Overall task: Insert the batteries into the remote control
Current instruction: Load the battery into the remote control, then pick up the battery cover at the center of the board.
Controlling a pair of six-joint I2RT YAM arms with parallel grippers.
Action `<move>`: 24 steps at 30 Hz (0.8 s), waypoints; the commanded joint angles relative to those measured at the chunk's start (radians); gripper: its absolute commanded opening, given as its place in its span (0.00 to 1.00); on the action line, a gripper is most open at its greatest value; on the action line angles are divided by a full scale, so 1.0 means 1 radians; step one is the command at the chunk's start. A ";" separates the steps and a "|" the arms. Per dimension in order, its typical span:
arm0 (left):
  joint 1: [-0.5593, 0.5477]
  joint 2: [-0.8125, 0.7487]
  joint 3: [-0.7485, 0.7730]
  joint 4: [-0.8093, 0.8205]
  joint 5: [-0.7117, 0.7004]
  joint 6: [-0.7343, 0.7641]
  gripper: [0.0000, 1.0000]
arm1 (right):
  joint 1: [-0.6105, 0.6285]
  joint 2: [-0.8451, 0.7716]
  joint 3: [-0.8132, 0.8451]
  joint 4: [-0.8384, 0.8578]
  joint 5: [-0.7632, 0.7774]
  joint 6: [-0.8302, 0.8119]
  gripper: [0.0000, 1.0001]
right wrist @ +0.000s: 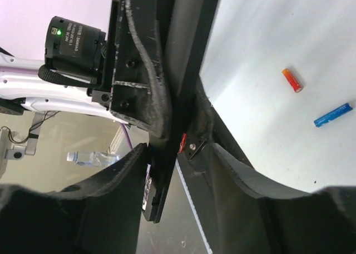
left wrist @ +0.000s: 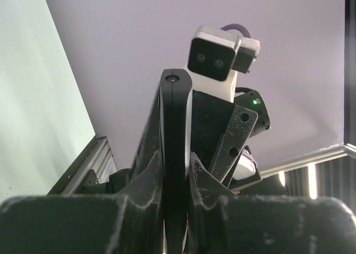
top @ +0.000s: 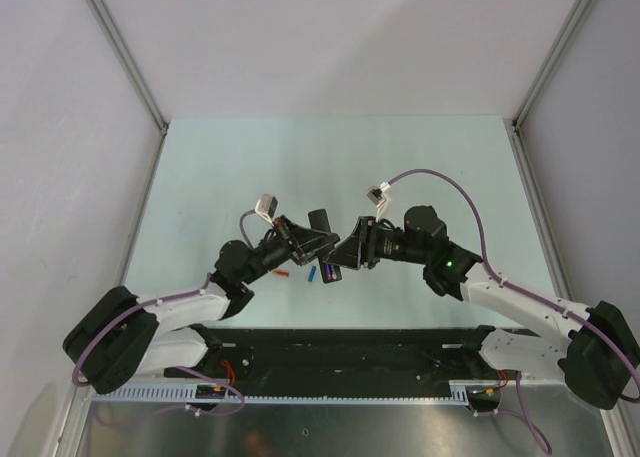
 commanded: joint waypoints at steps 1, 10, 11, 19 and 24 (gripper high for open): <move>-0.007 -0.050 0.031 0.089 0.010 -0.001 0.00 | -0.009 -0.004 0.017 -0.026 0.029 -0.006 0.64; -0.004 -0.007 -0.018 0.069 -0.018 0.045 0.00 | -0.087 -0.158 0.060 -0.075 0.020 0.023 0.94; 0.001 -0.002 -0.019 0.066 -0.019 0.043 0.00 | -0.095 -0.180 0.069 -0.118 0.025 0.012 0.94; 0.018 -0.016 -0.067 0.060 -0.053 0.103 0.00 | -0.168 -0.159 0.130 -0.655 0.503 -0.198 0.84; 0.027 -0.082 -0.145 0.043 -0.110 0.128 0.00 | -0.164 0.024 0.129 -0.792 0.751 -0.232 0.83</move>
